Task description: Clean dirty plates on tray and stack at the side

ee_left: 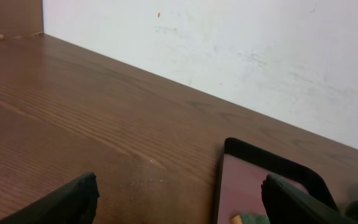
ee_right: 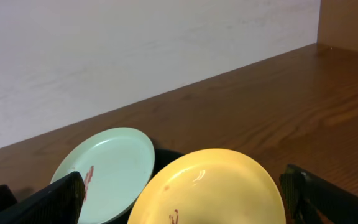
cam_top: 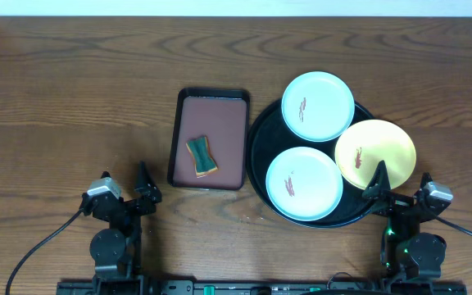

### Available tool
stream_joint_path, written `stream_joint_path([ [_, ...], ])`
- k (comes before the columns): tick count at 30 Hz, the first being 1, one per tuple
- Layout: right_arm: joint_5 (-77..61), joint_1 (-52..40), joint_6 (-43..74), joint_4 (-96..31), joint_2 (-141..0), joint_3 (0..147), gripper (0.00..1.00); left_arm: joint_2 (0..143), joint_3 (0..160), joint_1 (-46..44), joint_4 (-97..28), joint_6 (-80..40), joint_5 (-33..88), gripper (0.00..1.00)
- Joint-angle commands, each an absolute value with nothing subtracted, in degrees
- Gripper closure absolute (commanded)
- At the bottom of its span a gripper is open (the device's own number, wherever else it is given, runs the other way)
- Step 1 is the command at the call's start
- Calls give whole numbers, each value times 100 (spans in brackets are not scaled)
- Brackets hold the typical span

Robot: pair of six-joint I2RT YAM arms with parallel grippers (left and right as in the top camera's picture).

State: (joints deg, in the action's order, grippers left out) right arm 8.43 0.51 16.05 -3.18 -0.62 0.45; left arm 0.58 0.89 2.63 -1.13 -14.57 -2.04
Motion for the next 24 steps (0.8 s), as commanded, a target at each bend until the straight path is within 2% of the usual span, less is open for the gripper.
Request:
stream_joint_path([
  [1, 856, 54, 1645, -327, -38, 32, 1, 34, 25, 294, -390, -1420, -303, 15],
  [16, 854, 54, 1645, -344, -198, 32, 1, 34, 25, 294, -224, -1422, -301, 15],
  [24, 854, 54, 1645, -344, -198, 32, 1, 34, 250, 292, 961, -1422, 108, 15],
])
